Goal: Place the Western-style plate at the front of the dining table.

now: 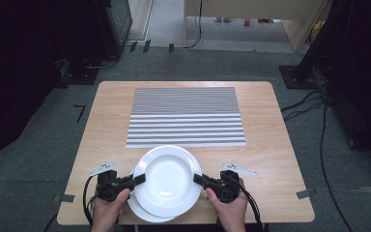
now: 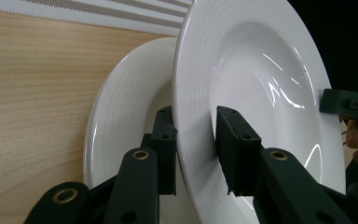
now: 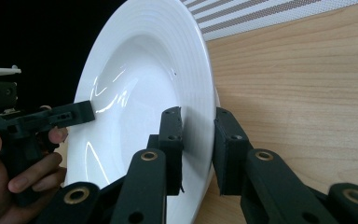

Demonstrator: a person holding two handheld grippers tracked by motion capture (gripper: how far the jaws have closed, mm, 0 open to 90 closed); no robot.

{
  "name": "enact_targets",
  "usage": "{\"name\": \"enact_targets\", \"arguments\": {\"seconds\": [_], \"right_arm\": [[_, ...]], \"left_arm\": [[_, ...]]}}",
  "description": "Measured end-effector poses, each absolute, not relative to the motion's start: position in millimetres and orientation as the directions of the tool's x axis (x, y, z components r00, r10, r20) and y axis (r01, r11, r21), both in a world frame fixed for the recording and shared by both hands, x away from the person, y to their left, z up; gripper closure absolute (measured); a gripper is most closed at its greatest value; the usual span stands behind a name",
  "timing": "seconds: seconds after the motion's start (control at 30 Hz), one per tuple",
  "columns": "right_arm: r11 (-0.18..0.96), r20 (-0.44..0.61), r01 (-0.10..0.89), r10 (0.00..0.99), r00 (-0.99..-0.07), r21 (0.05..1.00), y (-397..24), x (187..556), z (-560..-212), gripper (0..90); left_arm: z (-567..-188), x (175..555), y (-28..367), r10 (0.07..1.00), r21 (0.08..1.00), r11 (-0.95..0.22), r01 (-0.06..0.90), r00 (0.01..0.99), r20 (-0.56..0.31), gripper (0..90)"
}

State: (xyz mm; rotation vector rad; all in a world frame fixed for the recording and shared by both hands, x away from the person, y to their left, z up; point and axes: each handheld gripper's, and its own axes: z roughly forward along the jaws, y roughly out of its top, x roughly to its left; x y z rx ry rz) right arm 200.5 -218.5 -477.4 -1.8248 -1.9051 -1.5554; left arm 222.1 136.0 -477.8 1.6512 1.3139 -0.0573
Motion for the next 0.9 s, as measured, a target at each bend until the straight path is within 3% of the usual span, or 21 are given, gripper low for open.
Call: {"name": "enact_targets", "arguments": {"seconds": [0.9], "right_arm": [[-0.295, 0.688, 0.747, 0.668, -0.284, 0.596, -233.0, 219.8, -450.6, 79.5]], "left_arm": [[-447.2, 246.3, 124.8, 0.699, 0.672, 0.073, 0.737, 0.443, -0.561, 71.7]]}}
